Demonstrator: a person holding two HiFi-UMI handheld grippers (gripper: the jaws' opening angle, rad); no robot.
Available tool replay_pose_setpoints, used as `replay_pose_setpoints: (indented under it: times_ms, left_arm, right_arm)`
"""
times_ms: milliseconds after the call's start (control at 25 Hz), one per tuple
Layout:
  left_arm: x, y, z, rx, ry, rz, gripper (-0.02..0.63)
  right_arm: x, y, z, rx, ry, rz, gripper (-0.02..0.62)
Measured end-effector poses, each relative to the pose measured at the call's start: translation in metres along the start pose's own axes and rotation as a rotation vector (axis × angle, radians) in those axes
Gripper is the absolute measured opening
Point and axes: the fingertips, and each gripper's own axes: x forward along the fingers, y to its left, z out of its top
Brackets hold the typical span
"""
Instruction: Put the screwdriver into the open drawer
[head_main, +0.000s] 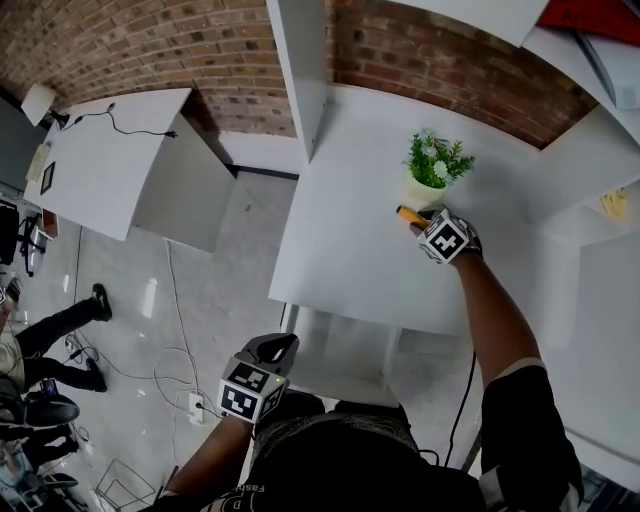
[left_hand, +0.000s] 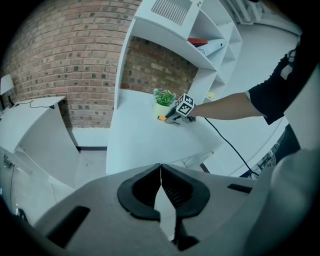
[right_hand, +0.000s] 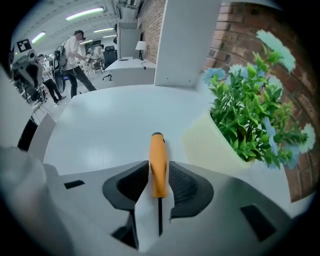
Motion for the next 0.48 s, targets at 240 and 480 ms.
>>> replay_pose_setpoints:
  times_ms: [240,480]
  left_arm:
    - [-0.002,0.003,-0.007,-0.022,-0.001,0.011,0.02]
    - [-0.009,0.004,-0.014,-0.027,-0.01,0.009,0.02]
  right_arm:
    - [0.009,-0.001,-0.006,0.021,0.024,0.045,0.115]
    - [0.009,-0.001,-0.007,0.149,0.021,0.054,0.107]
